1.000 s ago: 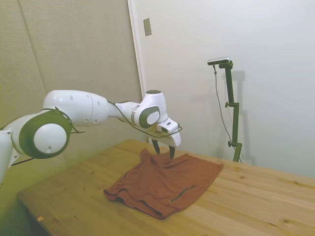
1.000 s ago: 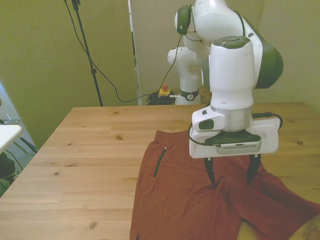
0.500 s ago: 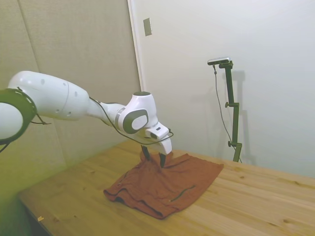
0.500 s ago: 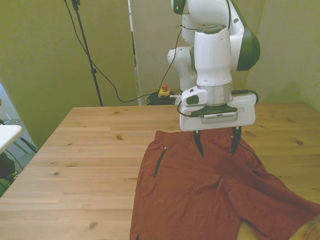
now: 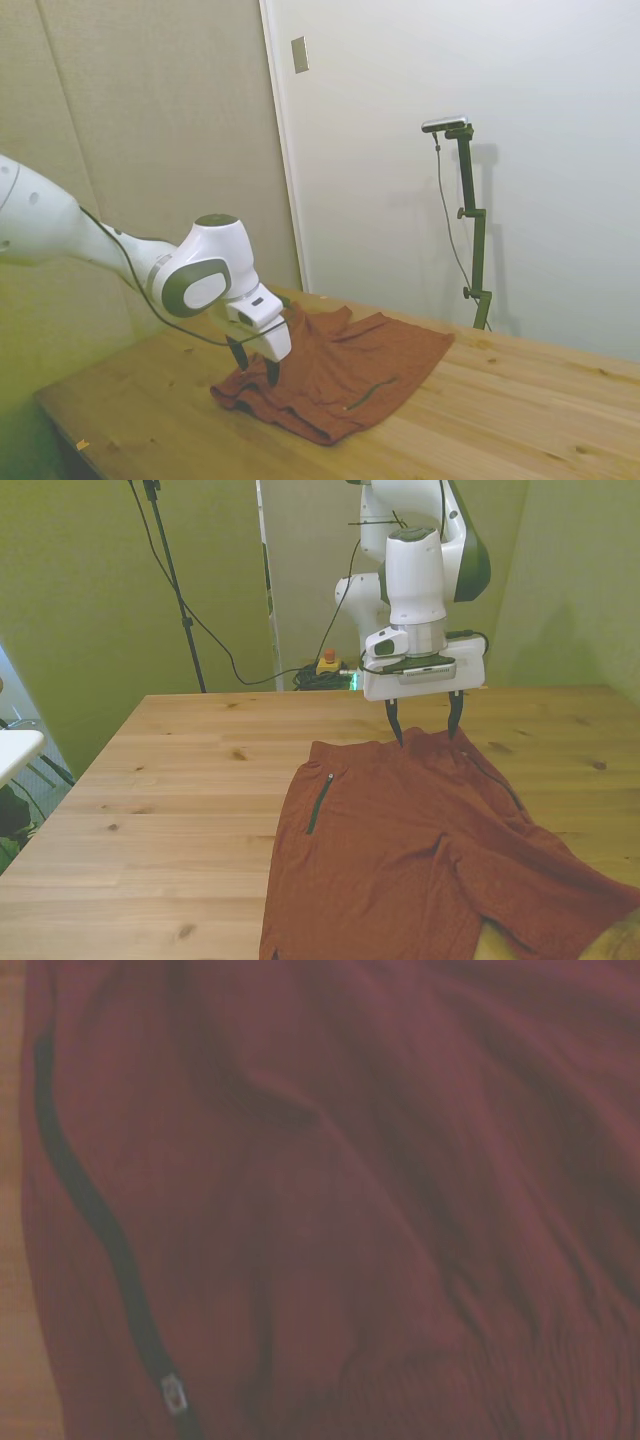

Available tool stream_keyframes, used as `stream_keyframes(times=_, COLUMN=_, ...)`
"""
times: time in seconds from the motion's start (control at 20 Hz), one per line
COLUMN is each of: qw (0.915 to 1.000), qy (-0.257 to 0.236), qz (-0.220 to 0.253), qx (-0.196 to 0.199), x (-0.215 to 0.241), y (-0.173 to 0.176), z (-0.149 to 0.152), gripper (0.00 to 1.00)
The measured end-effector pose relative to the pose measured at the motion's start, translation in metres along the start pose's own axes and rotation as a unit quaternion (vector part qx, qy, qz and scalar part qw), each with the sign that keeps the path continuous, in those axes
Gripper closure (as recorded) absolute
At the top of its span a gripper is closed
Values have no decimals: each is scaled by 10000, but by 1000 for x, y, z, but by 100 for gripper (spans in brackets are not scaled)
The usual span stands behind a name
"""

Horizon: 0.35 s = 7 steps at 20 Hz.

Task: Unfold the shorts

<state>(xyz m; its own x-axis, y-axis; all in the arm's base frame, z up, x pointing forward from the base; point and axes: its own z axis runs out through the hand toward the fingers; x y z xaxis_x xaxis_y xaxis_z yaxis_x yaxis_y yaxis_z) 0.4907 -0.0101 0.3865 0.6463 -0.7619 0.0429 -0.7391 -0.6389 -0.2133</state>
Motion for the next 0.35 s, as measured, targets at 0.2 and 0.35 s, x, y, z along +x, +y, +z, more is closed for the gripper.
stream_keyframes(times=0.2, qw=10000, qy=48, qz=-46, qx=56, x=-9, y=3, z=-9, gripper=0)
stream_keyframes(times=0.35, qw=9998, qy=96, qz=-110, qx=140, x=-14, y=-3, z=-19, gripper=0)
